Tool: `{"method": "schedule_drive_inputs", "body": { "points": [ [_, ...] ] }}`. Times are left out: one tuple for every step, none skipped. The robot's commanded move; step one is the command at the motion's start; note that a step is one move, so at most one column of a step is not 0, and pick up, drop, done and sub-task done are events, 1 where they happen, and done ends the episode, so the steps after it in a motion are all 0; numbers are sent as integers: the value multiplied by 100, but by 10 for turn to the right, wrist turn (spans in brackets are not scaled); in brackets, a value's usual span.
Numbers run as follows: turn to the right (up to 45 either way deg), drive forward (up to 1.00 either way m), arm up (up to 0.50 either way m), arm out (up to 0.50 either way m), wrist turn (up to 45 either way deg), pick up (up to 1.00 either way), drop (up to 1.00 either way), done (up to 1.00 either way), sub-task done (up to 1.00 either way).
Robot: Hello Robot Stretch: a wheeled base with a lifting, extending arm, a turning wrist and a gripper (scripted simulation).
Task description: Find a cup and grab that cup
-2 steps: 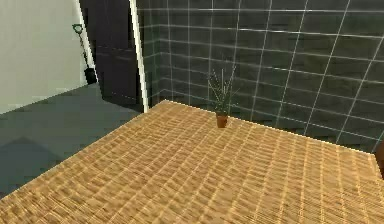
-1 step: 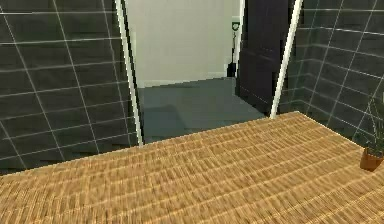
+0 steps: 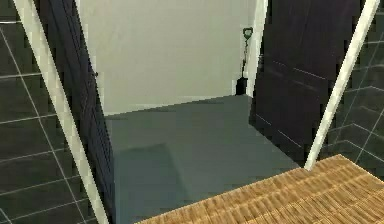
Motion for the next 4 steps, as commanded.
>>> {"method": "schedule_drive_inputs", "body": {
  "points": [
    [0,75,0,0,0,0,0,0,0],
    [-240,0,0,0,0,0,0,0,0],
    [0,100,0,0,0,0,0,0,0],
    [-30,0,0,0,0,0,0,0,0]
  ]
}}
